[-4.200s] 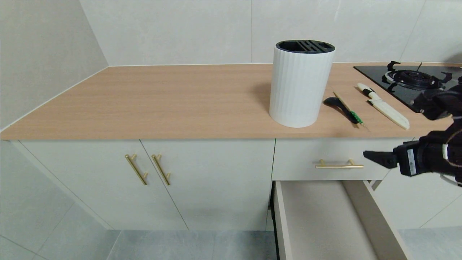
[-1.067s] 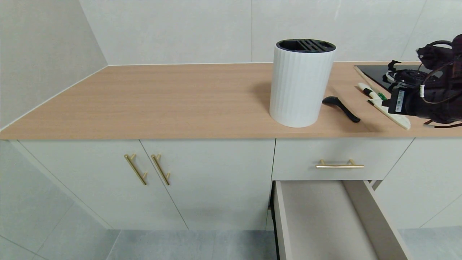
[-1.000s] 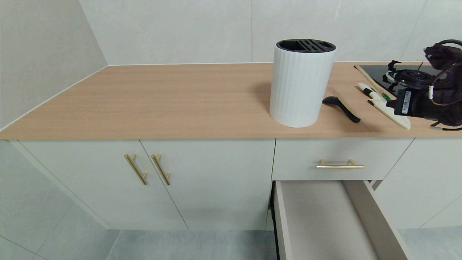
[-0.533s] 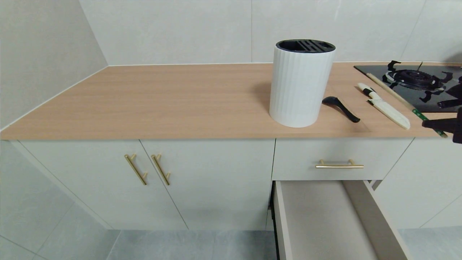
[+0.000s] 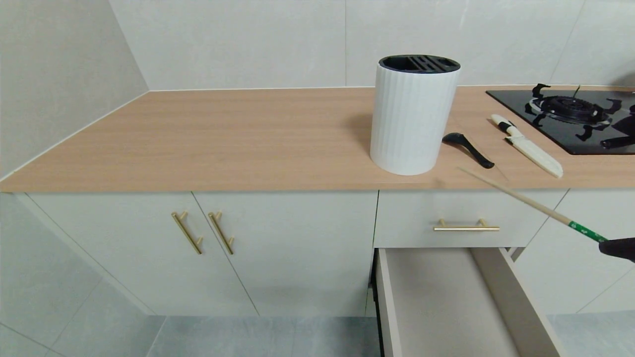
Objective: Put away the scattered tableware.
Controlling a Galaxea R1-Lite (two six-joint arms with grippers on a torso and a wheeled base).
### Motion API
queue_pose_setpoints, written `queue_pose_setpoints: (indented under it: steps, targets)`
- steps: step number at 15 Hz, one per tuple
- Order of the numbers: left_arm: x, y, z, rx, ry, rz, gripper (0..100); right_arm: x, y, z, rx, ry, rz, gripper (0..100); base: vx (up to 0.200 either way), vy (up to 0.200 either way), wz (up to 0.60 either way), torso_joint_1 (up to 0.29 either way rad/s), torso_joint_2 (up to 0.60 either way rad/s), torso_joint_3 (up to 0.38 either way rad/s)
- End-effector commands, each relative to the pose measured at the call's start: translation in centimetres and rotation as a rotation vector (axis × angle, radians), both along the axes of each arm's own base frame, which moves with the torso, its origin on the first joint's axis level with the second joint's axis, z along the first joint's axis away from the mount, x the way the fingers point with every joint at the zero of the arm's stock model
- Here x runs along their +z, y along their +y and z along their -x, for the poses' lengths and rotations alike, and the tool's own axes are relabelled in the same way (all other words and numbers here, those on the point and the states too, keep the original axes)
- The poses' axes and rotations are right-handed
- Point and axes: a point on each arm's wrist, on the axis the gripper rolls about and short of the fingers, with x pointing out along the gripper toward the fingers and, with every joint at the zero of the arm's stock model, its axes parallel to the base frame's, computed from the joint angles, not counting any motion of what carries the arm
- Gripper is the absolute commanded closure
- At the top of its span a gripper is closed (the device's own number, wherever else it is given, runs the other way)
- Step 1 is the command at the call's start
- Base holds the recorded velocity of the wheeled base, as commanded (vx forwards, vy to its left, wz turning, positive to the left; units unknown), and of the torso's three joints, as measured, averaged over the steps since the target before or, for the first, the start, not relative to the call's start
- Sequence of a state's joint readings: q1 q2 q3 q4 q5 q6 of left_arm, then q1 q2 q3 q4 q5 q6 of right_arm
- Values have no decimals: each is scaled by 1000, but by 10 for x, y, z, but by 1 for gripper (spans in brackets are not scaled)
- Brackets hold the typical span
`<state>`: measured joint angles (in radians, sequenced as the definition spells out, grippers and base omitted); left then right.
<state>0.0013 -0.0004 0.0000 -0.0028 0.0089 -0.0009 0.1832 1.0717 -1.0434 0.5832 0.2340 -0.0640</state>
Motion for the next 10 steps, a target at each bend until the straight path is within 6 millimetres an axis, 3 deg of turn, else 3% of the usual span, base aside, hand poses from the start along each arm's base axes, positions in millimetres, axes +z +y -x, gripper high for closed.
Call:
queue_pose_setpoints:
  steps: [1, 6, 10]
  targets:
    - [0, 0, 0, 1, -1, -1, 0, -8, 8, -6, 69, 75, 21, 100, 0, 0, 0, 0, 0, 0]
    - [0, 0, 0, 1, 0, 1, 0, -50, 29, -51, 119, 272, 68, 100, 0, 0, 0, 0, 0, 0]
    - [0, 0, 0, 1, 0, -1, 0, -75, 35, -73, 114, 392, 101, 100, 0, 0, 0, 0, 0, 0]
